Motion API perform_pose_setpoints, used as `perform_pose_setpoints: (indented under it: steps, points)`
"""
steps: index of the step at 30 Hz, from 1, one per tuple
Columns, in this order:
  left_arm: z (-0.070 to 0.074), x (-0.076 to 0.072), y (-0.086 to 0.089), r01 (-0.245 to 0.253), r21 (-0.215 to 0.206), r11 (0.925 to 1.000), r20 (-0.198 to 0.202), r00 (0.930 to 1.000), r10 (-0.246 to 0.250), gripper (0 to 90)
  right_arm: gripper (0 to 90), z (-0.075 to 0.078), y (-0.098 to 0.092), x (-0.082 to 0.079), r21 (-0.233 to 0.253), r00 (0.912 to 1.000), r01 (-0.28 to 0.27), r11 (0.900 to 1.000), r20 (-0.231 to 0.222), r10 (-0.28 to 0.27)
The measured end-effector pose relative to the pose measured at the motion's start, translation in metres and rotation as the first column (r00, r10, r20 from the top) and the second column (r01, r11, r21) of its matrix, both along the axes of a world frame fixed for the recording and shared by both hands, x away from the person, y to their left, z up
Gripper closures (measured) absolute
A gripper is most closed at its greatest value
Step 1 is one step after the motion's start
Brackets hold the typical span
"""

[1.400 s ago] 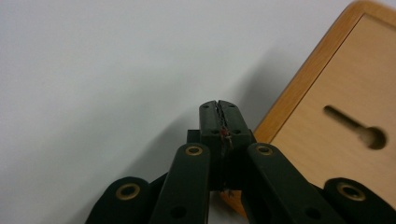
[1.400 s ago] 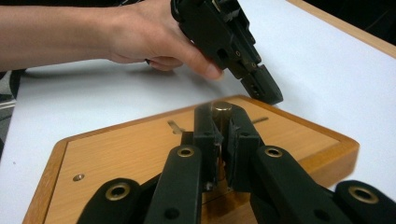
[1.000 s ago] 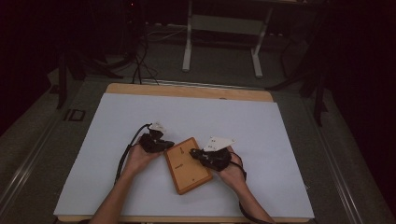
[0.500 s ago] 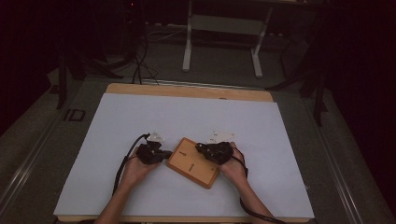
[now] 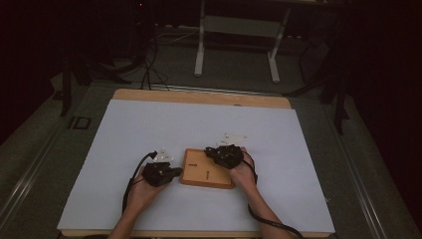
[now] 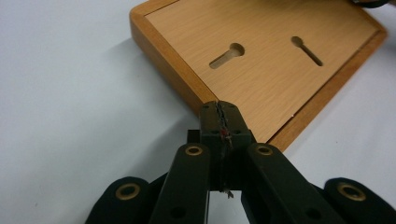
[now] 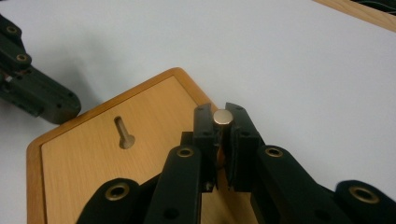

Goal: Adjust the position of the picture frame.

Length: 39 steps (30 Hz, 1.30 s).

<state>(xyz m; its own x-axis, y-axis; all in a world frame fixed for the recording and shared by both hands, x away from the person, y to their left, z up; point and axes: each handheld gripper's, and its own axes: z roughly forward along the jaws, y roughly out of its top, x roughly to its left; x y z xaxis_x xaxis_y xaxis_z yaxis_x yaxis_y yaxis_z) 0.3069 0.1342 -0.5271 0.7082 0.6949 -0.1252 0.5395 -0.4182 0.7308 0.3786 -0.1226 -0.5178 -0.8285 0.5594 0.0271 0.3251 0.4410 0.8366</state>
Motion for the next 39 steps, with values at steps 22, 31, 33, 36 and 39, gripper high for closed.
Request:
perform_pose_setpoints:
  steps: [22,31,33,36,39]
  points:
    - [-0.003,0.005,-0.001,-0.027,0.029,0.9992,0.020,0.9995,0.026,89.6,84.2,-0.010,0.008,0.011,0.003,0.9989,0.016,1.000,-0.044,-0.016]
    - [-0.003,0.006,-0.001,-0.033,0.033,0.9989,0.030,0.9990,0.032,89.1,83.9,-0.010,0.008,0.012,0.006,0.9987,0.013,1.000,-0.050,-0.012]
    - [-0.002,0.006,0.000,-0.037,0.029,0.9989,0.037,0.9987,0.036,88.5,83.5,-0.010,0.008,0.012,0.006,0.9987,0.013,1.000,-0.050,-0.012]
    - [-0.001,0.006,0.000,-0.044,0.020,0.9988,0.046,0.9980,0.043,87.5,81.5,-0.010,0.007,0.012,0.004,0.9990,0.008,1.000,-0.044,-0.007]
    - [-0.001,0.006,0.001,-0.046,0.016,0.9988,0.056,0.9974,0.045,86.8,75.1,-0.010,0.007,0.010,-0.001,0.9992,0.003,1.000,-0.040,-0.003]
